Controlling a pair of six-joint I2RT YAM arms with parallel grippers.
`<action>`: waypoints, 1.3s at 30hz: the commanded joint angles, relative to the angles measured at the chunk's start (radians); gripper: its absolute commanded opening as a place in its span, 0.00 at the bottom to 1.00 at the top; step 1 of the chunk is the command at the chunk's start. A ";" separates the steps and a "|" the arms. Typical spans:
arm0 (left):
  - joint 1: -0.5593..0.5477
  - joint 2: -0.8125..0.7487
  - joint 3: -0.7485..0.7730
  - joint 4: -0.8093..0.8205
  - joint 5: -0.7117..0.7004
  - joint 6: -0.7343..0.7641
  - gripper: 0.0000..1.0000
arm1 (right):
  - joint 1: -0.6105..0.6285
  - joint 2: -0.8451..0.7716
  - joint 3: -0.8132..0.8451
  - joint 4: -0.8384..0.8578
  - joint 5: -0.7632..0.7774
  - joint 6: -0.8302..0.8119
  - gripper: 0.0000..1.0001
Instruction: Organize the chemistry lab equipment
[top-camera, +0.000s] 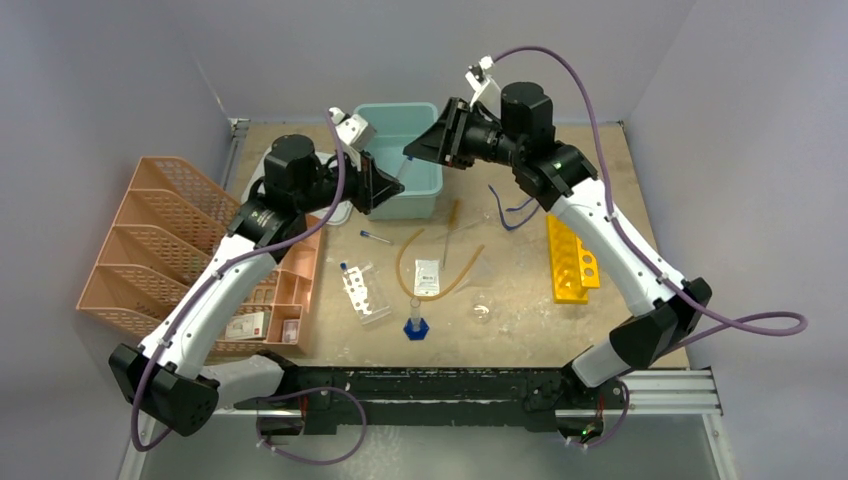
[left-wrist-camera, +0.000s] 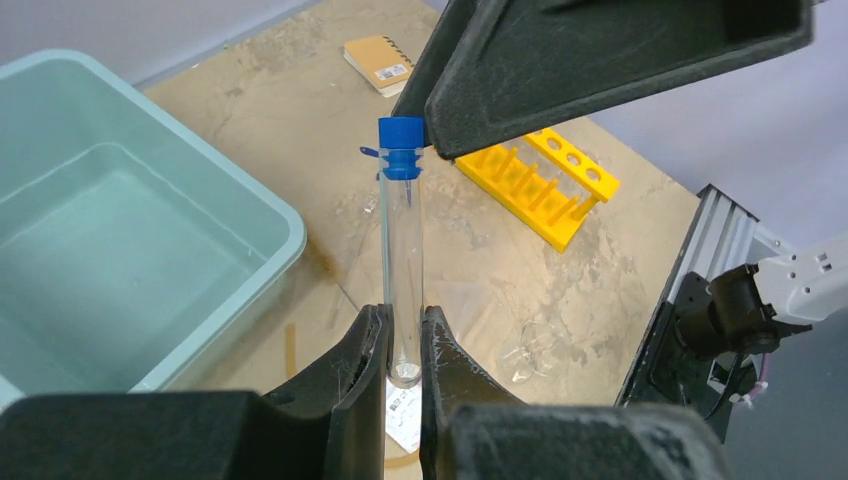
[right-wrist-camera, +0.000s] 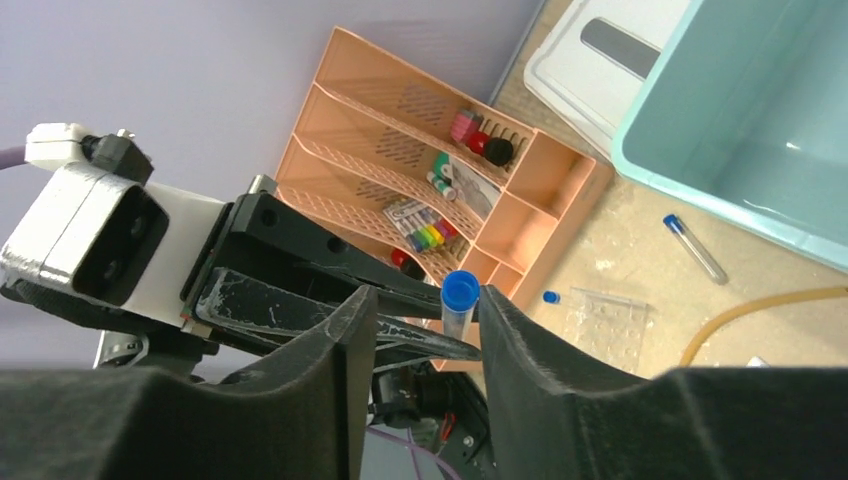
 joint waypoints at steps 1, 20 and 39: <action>0.002 -0.026 0.038 -0.009 0.047 0.085 0.00 | -0.006 0.011 0.053 -0.112 -0.026 -0.064 0.40; 0.002 -0.052 0.009 -0.015 0.036 0.070 0.00 | -0.011 0.039 0.047 -0.077 -0.139 -0.075 0.14; 0.002 -0.202 0.192 -0.279 -0.928 -0.308 0.60 | 0.274 0.038 -0.023 0.033 0.571 -0.522 0.10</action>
